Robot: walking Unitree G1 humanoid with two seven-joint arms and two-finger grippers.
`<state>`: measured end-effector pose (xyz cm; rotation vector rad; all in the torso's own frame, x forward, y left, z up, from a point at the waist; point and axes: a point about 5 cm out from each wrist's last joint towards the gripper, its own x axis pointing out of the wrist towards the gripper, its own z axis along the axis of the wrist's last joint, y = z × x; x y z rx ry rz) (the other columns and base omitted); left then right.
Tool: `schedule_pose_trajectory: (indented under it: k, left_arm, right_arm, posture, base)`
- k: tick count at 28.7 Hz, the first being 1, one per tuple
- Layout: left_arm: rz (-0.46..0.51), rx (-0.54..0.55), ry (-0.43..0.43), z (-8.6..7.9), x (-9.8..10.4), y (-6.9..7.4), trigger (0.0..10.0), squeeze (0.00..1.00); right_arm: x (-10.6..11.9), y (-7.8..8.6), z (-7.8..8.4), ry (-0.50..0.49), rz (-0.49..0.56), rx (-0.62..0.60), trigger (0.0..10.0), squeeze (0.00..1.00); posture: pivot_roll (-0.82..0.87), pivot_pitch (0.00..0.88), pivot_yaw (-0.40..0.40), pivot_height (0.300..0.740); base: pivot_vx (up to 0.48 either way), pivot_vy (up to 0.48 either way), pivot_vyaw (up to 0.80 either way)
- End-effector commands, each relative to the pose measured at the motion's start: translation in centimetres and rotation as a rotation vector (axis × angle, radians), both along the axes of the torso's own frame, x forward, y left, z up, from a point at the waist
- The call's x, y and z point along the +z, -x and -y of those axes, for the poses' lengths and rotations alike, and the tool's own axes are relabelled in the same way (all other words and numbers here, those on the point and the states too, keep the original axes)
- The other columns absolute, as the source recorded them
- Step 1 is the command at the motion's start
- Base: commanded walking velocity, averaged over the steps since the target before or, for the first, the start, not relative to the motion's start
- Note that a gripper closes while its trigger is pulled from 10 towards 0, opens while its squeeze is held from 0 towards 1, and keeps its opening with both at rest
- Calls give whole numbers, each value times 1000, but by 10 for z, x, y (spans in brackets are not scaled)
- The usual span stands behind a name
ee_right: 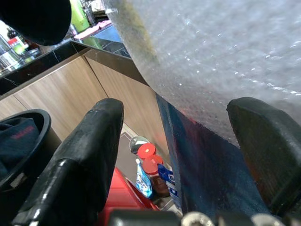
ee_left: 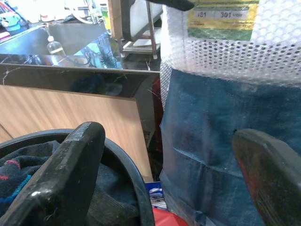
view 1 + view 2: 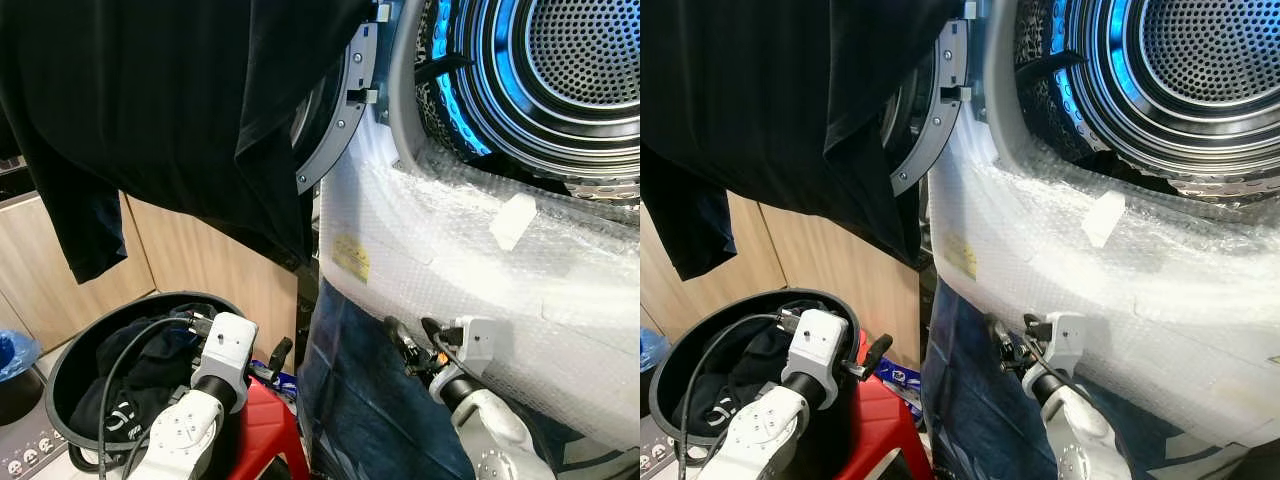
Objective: Clothes washing
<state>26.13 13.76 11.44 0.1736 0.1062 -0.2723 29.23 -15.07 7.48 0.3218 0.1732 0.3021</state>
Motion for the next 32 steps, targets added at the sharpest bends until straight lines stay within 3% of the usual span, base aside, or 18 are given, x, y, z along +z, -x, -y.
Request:
schedule_pose_trajectory:
  k: [1, 7, 13, 19, 24, 32]
  left_arm:
    - [13, 25, 7, -7, 0, -6, 10000, 0]
    - [44, 99, -10, -12, -5, -14, 10000, 0]
    - [85, 156, -8, -15, -5, -16, 10000, 0]
    - [138, 97, -74, -11, -6, -19, 10000, 0]
    - [133, -21, -50, 1, -17, -8, 10000, 0]
    - [109, -20, -7, 6, -25, -5, 10000, 0]
  right_arm:
    - [0, -3, 0, 43, 21, -8, 10000, 0]
    - [-7, -6, 9, 101, 26, -75, 10000, 0]
    - [-12, -5, 7, 137, 39, -107, 10000, 0]
    - [-18, -7, -1, 135, 46, -123, 10000, 0]
    - [-20, -4, -5, 168, 80, -110, 10000, 0]
    - [-30, 3, -4, 199, 74, -128, 10000, 0]
  posture:
    - [75, 0, -50, 740]
    - [53, 0, -32, 740]
    - [54, 0, -25, 740]
    - [67, 0, -19, 740]
    - [60, 0, -23, 740]
    - [52, 0, -28, 740]
  base:
    - [0, 0, 0]
    - [0, 0, 0]
    - [0, 0, 0]
    - [0, 0, 0]
    - [0, 0, 0]
    - [0, 0, 0]
